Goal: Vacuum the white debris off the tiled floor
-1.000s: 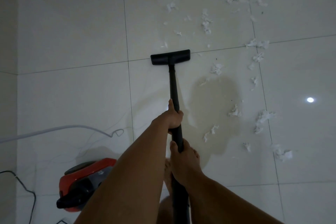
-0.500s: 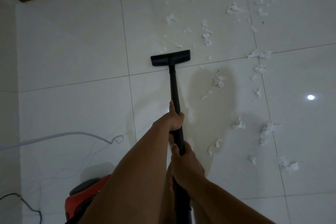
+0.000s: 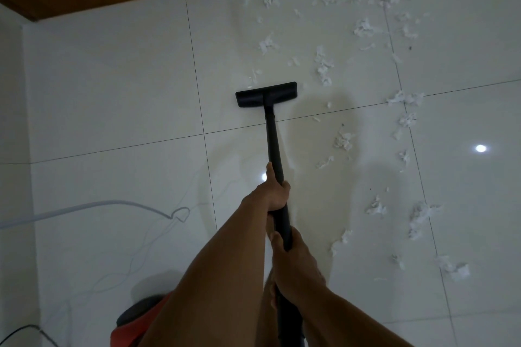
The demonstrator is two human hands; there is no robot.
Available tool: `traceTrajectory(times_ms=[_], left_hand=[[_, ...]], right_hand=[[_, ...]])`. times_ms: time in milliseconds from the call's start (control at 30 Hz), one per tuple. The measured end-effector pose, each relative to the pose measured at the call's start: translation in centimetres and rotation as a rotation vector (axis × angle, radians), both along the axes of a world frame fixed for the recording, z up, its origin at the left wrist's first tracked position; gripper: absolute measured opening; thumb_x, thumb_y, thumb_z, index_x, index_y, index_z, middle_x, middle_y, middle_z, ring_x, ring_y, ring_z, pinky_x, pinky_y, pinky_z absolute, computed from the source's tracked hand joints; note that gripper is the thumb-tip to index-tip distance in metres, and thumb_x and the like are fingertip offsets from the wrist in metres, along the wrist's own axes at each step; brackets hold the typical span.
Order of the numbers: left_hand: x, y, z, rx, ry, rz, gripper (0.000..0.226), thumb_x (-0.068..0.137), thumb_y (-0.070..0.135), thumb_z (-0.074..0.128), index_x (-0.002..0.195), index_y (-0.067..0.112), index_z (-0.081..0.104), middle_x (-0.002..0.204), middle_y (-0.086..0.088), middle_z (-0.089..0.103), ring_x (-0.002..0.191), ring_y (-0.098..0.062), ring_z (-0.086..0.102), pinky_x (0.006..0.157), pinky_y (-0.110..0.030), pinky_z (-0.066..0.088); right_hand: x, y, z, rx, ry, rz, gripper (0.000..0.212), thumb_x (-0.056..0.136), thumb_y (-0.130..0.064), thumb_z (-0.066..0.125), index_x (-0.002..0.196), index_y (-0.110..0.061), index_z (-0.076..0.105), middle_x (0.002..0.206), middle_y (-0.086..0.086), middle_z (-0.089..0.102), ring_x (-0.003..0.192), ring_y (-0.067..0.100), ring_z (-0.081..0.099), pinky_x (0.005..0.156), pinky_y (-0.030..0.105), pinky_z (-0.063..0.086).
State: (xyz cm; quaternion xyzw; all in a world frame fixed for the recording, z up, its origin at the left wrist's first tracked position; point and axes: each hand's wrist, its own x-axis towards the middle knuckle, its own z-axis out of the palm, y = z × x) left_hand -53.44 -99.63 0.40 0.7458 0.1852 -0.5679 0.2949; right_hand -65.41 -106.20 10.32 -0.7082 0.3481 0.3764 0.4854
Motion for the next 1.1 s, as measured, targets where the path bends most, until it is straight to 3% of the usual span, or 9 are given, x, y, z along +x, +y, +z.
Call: traceTrajectory(times_ms=[100,233,367,467,533,600,633,800,1100], left_hand=[[0.7,0.2,0.0,-0.004,-0.009,0.004,0.076,0.11,0.04,0.032,0.158,0.035,-0.026,0.152,-0.02,0.048,0.118,-0.037,0.064,0.105,-0.05,0.052],[1.6,0.3,-0.5,0.001,-0.01,0.004,0.077,0.11,0.04,0.033,0.157,0.036,-0.027,0.151,-0.022,0.048,0.122,-0.038,0.062,0.108,-0.052,0.05],[2.6,0.3,-0.8,0.008,-0.023,-0.006,0.076,0.109,0.041,0.032,0.157,0.037,-0.027,0.151,-0.022,0.049,0.12,-0.038,0.063,0.108,-0.052,0.05],[3.5,0.4,-1.0,0.011,-0.032,-0.015,0.076,0.11,0.04,0.032,0.157,0.036,-0.028,0.151,-0.021,0.05,0.118,-0.036,0.064,0.107,-0.05,0.051],[4.3,0.4,-1.1,0.01,-0.042,-0.018,0.076,0.11,0.041,0.031,0.157,0.036,-0.028,0.15,-0.02,0.051,0.116,-0.036,0.065,0.106,-0.05,0.051],[5.2,0.4,-1.2,0.009,-0.051,-0.018,0.076,0.109,0.041,0.031,0.157,0.037,-0.028,0.147,-0.02,0.054,0.113,-0.036,0.066,0.103,-0.05,0.054],[5.7,0.4,-1.2,0.008,-0.053,-0.016,0.076,0.109,0.041,0.031,0.157,0.037,-0.027,0.145,-0.02,0.055,0.111,-0.035,0.067,0.1,-0.049,0.056],[7.6,0.4,-1.1,-0.001,-0.055,0.001,0.074,0.11,0.039,0.03,0.158,0.035,-0.027,0.141,-0.02,0.057,0.109,-0.034,0.067,0.087,-0.041,0.059],[10.1,0.6,-1.7,-0.014,-0.063,0.023,0.075,0.11,0.04,0.031,0.157,0.037,-0.027,0.135,-0.019,0.06,0.104,-0.032,0.067,0.086,-0.042,0.06]], right_hand=[[0.7,0.3,-0.3,-0.01,-0.02,0.005,0.049,0.108,-0.036,0.04,0.155,-0.027,0.03,0.094,0.001,0.066,0.046,-0.002,0.054,0.038,0.004,0.036],[1.1,0.5,-1.4,-0.034,-0.008,0.048,0.04,0.106,-0.038,0.041,0.144,-0.026,0.043,0.131,0.005,0.06,0.061,0.001,0.057,0.053,0.01,0.05],[1.9,0.8,-1.9,-0.049,-0.045,0.026,0.038,0.105,-0.04,0.042,0.14,-0.027,0.045,0.128,0.002,0.06,0.081,0.007,0.064,0.064,0.012,0.05],[2.8,1.3,-2.4,-0.057,-0.043,0.025,0.05,0.096,-0.055,0.037,0.142,-0.038,0.037,0.13,0.004,0.06,0.104,0.018,0.068,0.089,0.036,0.06],[3.5,1.3,-2.7,-0.032,-0.021,-0.001,0.048,0.095,-0.055,0.039,0.14,-0.037,0.038,0.13,0.007,0.06,0.092,0.019,0.071,0.073,0.034,0.064],[4.4,1.1,-2.9,-0.003,0.008,-0.064,0.04,0.098,-0.051,0.043,0.136,-0.035,0.043,0.128,0.012,0.06,0.068,0.019,0.069,0.048,0.024,0.056],[4.7,0.9,-3.0,0.014,0.02,-0.093,0.035,0.099,-0.05,0.045,0.13,-0.034,0.046,0.126,0.014,0.06,0.061,0.019,0.067,0.043,0.023,0.054],[6.3,0.9,-3.0,0.043,0.047,-0.12,0.022,0.099,-0.05,0.046,0.106,-0.029,0.051,0.125,0.015,0.058,0.051,0.017,0.062,0.041,0.024,0.053],[8.8,1.3,-3.6,0.064,0.066,-0.134,0.023,0.097,-0.053,0.045,0.098,-0.031,0.052,0.111,0.019,0.06,0.049,0.018,0.06,0.043,0.03,0.057]])
